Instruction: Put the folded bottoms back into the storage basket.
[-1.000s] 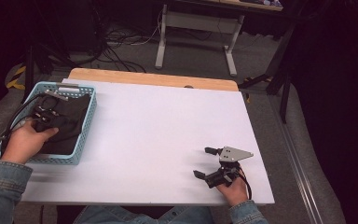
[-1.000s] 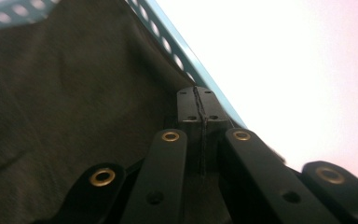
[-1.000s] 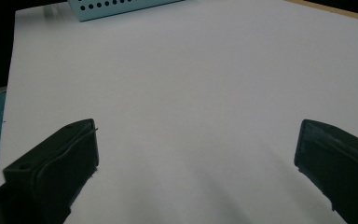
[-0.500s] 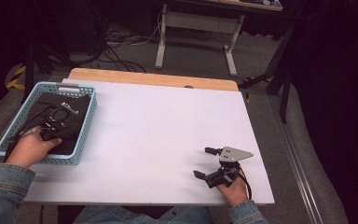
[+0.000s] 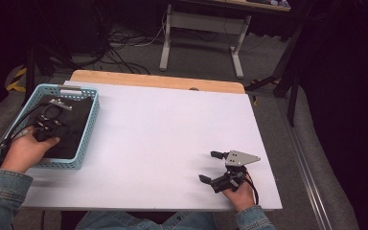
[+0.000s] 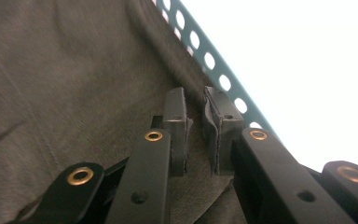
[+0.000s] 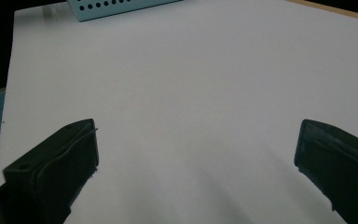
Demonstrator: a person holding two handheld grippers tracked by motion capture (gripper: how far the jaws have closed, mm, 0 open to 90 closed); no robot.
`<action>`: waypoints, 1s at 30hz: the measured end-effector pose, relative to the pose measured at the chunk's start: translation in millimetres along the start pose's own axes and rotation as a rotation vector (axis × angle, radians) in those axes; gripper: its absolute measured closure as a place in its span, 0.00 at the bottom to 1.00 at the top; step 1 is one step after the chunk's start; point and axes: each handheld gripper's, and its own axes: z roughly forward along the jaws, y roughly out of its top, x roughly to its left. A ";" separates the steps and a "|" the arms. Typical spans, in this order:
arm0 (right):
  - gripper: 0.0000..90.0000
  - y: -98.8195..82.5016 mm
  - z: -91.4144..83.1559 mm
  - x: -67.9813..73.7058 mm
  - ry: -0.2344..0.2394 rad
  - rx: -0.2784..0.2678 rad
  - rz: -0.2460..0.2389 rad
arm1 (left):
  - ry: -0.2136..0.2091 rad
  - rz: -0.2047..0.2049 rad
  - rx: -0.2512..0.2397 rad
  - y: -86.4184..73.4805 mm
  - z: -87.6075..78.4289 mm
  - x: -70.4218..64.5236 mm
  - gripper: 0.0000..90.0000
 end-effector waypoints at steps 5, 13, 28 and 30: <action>0.00 -0.3 -1.0 -0.7 0.001 -0.007 0.008 | -0.003 0.004 -0.046 2.5 -10.9 -4.7 0.84; 0.01 -0.3 -1.3 -0.8 0.002 -0.009 0.009 | -0.028 0.021 -0.110 3.1 -20.9 -11.4 0.69; 0.00 -0.4 -1.8 -0.9 0.007 -0.015 0.011 | -0.106 0.041 -0.256 5.3 -33.4 -23.1 0.21; 0.00 -0.4 -1.9 -1.0 0.007 -0.015 0.011 | -0.116 0.054 -0.283 5.9 -34.8 -26.0 0.14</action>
